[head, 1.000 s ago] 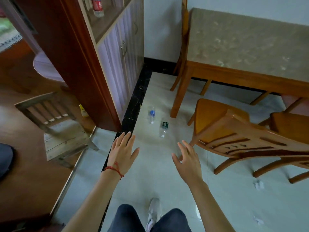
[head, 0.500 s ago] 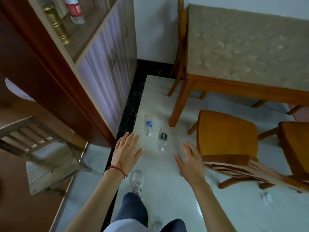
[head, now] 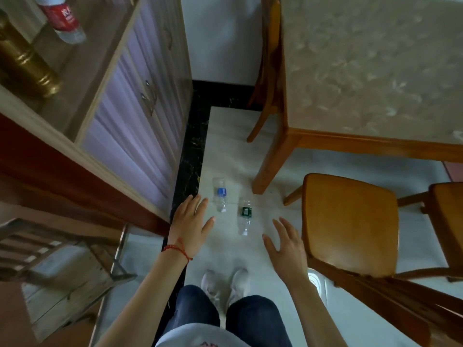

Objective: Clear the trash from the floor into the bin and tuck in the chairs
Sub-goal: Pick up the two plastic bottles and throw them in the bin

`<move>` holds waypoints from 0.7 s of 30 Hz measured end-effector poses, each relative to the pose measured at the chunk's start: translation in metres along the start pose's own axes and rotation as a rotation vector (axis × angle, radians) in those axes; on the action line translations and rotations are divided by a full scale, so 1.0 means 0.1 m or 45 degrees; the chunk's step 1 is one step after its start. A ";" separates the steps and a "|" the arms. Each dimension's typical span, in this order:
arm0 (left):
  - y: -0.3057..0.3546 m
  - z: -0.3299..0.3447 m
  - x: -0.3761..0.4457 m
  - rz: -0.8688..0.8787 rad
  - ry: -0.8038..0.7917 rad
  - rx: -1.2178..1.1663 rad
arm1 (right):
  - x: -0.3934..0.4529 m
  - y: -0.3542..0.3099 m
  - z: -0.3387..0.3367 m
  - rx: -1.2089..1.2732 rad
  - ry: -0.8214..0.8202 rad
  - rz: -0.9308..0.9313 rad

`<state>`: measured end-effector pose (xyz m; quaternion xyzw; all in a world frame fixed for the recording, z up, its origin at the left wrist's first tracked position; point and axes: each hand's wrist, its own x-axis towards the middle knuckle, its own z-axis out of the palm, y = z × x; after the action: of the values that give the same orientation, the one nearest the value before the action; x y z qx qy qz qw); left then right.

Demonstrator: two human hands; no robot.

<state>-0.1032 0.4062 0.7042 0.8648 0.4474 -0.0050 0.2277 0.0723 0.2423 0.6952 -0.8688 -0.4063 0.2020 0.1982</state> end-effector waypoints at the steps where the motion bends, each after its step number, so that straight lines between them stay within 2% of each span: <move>1: -0.01 0.02 0.06 -0.004 -0.007 -0.003 | 0.08 0.02 0.01 0.000 -0.010 0.007; 11: 0.02 0.37 0.72 -0.070 -0.030 -0.044 | 0.85 0.34 0.15 0.005 -0.128 0.025; 21: -0.33 1.01 1.53 -0.129 -0.116 -0.034 | 1.55 0.71 0.92 0.028 -0.181 0.050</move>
<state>-0.0177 0.5001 0.5684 0.8369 0.4797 -0.0500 0.2588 0.1606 0.3385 0.5524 -0.8580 -0.3998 0.2713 0.1743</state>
